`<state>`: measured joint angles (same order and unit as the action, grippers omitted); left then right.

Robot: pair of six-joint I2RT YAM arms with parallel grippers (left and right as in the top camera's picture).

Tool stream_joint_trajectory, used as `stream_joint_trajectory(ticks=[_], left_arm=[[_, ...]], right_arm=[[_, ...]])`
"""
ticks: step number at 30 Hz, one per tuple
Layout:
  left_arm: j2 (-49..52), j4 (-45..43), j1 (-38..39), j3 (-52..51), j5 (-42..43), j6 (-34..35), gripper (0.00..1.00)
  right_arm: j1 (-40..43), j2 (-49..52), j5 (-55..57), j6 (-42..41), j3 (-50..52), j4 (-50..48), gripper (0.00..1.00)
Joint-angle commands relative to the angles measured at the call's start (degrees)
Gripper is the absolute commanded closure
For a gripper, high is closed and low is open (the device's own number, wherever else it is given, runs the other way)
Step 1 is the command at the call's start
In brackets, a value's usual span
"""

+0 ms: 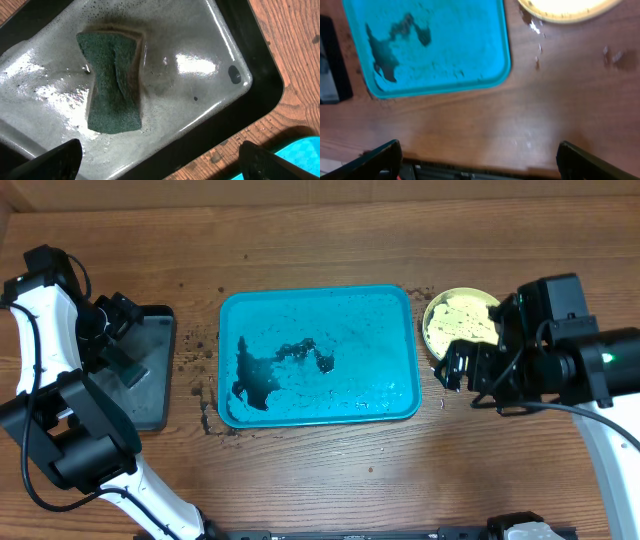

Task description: Clean dirty plates on tray and stack at the side

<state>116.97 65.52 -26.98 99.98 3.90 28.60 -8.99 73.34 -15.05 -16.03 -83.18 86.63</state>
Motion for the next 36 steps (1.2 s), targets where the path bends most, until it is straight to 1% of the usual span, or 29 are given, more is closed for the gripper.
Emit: stream_joint_trajectory(ticks=[1,6,9,17,22,24,28,31,36], left_arm=[[0.1,0.0,0.4,-0.6,0.2,0.2,0.01],[0.1,0.0,0.4,-0.6,0.2,0.2,0.0],[0.1,0.0,0.4,-0.6,0.2,0.2,0.0],[0.1,0.0,0.4,-0.6,0.2,0.2,0.0],[0.1,0.0,0.4,-0.6,0.2,0.2,0.0],[0.1,0.0,0.4,-0.6,0.2,0.2,0.0],[0.1,0.0,0.4,-0.6,0.2,0.2,0.0],[0.1,0.0,0.5,-0.6,0.2,0.2,0.0],[0.1,0.0,0.7,-0.6,0.2,0.2,0.0]], right_arm=[[0.2,-0.3,1.1,0.4,-1.3,2.2,0.0],[0.2,-0.2,0.9,0.4,-1.3,5.5,0.0],[0.2,-0.2,2.8,0.4,-1.3,6.5,0.0],[0.1,0.3,5.6,0.5,-1.2,6.4,0.0],[0.0,0.3,6.0,1.5,-0.2,3.5,0.0],[0.0,-1.1,6.2,2.2,1.0,0.7,0.0],[0.0,-8.3,5.9,2.8,7.3,-9.9,0.0],[0.1,-16.5,5.8,2.8,14.6,-16.9,0.0],[2.3,-33.0,4.2,2.8,29.8,-32.1,0.0]])
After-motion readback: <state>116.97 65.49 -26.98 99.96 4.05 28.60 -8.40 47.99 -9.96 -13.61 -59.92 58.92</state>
